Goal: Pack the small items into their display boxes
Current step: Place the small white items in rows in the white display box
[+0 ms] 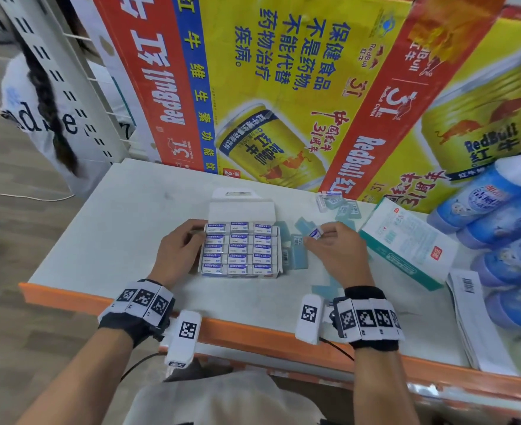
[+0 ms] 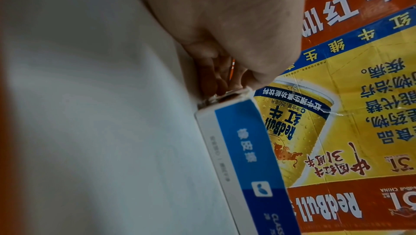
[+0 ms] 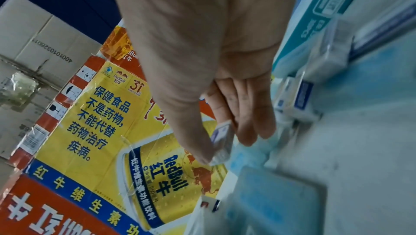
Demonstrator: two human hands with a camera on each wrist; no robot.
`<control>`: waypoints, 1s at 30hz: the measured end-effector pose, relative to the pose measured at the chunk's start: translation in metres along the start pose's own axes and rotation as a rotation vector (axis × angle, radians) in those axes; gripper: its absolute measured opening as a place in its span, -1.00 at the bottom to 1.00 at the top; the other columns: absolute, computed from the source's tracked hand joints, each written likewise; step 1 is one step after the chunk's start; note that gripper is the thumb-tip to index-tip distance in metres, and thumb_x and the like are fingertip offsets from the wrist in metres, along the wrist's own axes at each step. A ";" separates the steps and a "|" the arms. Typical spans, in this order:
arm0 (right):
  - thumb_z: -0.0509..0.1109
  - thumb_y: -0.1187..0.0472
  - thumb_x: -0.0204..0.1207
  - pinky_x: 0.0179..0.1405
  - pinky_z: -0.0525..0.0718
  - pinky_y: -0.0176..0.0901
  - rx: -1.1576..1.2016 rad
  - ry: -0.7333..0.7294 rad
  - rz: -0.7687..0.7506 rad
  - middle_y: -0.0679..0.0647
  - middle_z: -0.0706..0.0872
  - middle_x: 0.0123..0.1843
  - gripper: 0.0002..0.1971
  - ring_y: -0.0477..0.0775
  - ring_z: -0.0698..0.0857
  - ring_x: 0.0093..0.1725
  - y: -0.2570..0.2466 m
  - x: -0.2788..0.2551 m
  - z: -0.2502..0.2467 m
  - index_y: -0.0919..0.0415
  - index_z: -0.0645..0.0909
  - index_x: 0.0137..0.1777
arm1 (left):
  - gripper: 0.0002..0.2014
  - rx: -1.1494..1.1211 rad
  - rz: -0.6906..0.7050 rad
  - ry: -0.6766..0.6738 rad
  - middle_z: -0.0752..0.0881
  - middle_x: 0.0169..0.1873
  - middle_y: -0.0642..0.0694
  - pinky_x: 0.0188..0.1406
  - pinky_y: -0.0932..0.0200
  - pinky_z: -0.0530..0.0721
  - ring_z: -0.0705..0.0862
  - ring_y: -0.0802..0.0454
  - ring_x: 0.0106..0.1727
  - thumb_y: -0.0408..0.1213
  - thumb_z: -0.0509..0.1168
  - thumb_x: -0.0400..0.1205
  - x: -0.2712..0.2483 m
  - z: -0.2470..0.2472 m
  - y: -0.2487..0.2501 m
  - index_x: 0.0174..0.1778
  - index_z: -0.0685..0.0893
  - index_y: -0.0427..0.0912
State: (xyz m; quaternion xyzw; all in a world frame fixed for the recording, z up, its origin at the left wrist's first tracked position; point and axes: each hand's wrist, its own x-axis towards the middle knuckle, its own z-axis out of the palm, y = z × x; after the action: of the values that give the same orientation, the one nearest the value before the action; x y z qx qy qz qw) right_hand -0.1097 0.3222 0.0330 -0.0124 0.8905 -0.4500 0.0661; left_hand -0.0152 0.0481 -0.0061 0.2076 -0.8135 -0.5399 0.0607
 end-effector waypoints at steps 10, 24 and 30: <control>0.53 0.32 0.33 -0.39 0.53 -0.50 0.122 -0.077 -0.198 -0.10 0.64 -0.31 -0.69 -0.20 0.57 -0.41 -0.033 -0.003 0.036 -0.08 0.49 -0.19 | -0.69 0.003 0.039 0.003 0.78 -0.12 0.17 -0.16 0.14 0.70 0.72 0.24 -0.08 -0.08 0.09 0.54 0.001 0.001 -0.004 0.07 0.69 0.10; 0.52 0.24 0.41 -0.41 0.67 -0.20 0.158 -0.326 -0.172 0.08 0.69 -0.31 -0.83 -0.07 0.73 -0.40 -0.065 -0.017 0.089 0.09 0.55 -0.21 | -0.75 0.028 0.091 -0.003 0.77 -0.03 0.10 0.05 0.03 0.68 0.71 0.10 -0.01 -0.34 0.17 0.67 0.003 0.001 -0.006 0.13 0.69 0.00; 0.55 0.16 0.39 -0.31 0.59 -0.31 0.030 -0.291 -0.191 -0.06 0.63 -0.41 -0.85 -0.27 0.59 -0.45 -0.064 -0.015 0.101 0.11 0.61 -0.20 | -0.75 0.031 0.093 -0.005 0.77 -0.03 0.13 0.07 0.09 0.65 0.70 0.16 -0.01 -0.33 0.17 0.67 0.003 0.000 -0.005 0.12 0.69 0.04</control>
State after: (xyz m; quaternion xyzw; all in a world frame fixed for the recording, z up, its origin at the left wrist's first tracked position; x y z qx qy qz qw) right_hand -0.0841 0.2045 0.0265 -0.1609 0.8596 -0.4609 0.1513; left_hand -0.0166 0.0451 -0.0112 0.1691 -0.8308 -0.5242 0.0803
